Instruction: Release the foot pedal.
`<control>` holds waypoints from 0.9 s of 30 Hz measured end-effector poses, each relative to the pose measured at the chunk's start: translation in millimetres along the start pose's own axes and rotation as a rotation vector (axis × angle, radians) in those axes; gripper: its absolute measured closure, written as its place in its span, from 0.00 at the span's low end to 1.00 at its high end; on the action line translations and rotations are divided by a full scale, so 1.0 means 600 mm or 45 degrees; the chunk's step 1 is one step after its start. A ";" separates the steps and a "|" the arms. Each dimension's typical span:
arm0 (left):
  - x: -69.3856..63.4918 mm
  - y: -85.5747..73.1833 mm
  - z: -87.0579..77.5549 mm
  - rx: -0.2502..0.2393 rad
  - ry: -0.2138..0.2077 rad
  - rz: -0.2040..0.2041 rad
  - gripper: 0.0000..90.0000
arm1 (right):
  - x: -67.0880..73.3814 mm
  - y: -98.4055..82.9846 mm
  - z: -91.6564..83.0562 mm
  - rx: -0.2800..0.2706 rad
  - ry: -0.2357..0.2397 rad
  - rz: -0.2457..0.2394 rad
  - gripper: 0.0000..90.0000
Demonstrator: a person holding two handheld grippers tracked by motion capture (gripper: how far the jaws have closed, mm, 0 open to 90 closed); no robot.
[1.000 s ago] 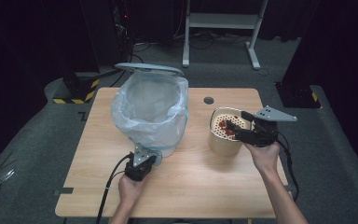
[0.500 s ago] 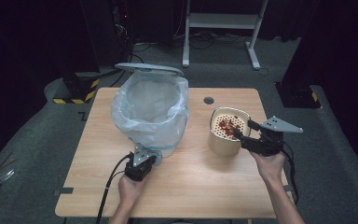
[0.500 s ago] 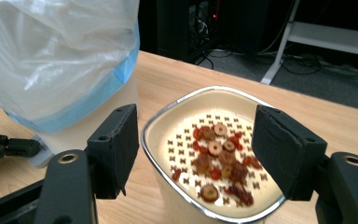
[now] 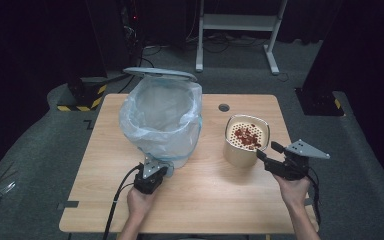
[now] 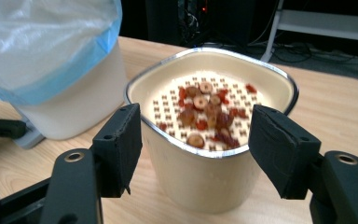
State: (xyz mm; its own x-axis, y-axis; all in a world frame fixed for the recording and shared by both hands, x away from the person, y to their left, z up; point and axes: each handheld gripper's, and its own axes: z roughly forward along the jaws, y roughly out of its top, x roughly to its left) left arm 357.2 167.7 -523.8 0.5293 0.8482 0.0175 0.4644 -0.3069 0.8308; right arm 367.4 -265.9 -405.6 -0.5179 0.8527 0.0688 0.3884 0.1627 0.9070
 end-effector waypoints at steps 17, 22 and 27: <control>0.000 0.000 0.000 0.002 -0.001 0.000 1.00 | -0.011 -0.061 -0.002 0.036 -0.033 0.053 0.40; 0.000 0.000 0.000 0.001 0.000 0.000 1.00 | -0.012 -0.071 0.000 0.049 -0.047 0.053 0.40; 0.000 0.000 0.000 0.001 0.000 0.001 1.00 | -0.013 -0.086 0.009 0.081 -0.063 0.051 0.40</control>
State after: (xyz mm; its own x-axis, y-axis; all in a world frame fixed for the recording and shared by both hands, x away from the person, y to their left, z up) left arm 357.1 167.5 -523.7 0.5296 0.8481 0.0185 0.4641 -0.3079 0.8305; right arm 355.4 -278.0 -454.9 -0.4636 0.8822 0.0825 0.4565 0.1580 0.8756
